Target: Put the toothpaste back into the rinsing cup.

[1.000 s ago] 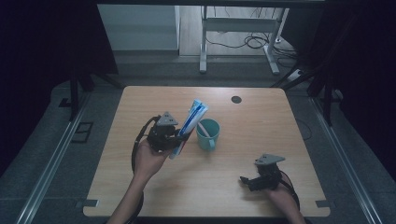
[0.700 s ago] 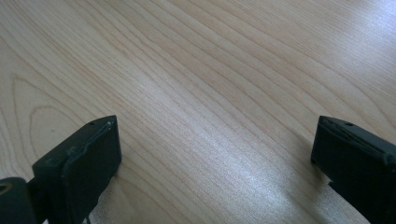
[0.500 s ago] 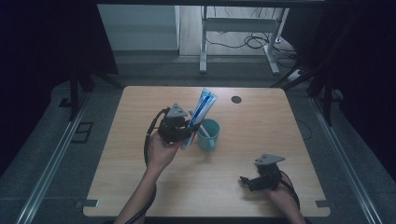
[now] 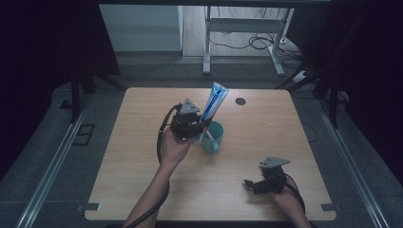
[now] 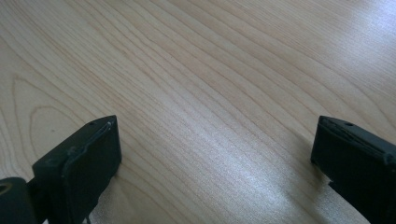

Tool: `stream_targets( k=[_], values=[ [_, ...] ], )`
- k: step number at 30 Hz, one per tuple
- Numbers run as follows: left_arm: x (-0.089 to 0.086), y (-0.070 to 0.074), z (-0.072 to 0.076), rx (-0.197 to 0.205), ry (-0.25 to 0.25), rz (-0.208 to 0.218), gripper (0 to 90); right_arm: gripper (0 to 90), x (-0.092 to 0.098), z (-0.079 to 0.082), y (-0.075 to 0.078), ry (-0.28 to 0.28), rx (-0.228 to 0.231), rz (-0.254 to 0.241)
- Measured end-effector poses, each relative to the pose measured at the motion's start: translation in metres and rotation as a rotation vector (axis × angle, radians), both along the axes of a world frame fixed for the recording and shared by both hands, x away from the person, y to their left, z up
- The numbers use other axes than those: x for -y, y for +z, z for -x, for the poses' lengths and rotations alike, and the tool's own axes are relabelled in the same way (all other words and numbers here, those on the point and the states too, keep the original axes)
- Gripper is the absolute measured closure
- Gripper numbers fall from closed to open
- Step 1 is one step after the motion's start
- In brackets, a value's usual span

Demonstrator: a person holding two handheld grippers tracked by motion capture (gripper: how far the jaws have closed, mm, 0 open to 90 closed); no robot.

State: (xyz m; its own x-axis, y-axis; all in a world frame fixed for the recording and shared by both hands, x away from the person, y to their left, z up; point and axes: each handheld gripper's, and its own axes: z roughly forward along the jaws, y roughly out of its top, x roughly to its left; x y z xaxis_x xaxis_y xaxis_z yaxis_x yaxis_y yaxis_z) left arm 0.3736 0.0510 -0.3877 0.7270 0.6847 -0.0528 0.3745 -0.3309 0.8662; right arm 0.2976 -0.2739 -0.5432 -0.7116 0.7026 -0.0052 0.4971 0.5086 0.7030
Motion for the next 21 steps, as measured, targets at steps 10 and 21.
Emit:
stream_targets(
  k=[10,21],
  values=[
    [0.012,-0.001,-0.013,0.032,0.030,0.042,73.3,1.3,0.000,0.000,0.000,0.000,0.000,0.000],
    [0.026,-0.009,-0.026,0.052,0.044,0.057,73.2,1.3,0.000,0.000,0.000,0.001,0.000,0.000]
  ],
)
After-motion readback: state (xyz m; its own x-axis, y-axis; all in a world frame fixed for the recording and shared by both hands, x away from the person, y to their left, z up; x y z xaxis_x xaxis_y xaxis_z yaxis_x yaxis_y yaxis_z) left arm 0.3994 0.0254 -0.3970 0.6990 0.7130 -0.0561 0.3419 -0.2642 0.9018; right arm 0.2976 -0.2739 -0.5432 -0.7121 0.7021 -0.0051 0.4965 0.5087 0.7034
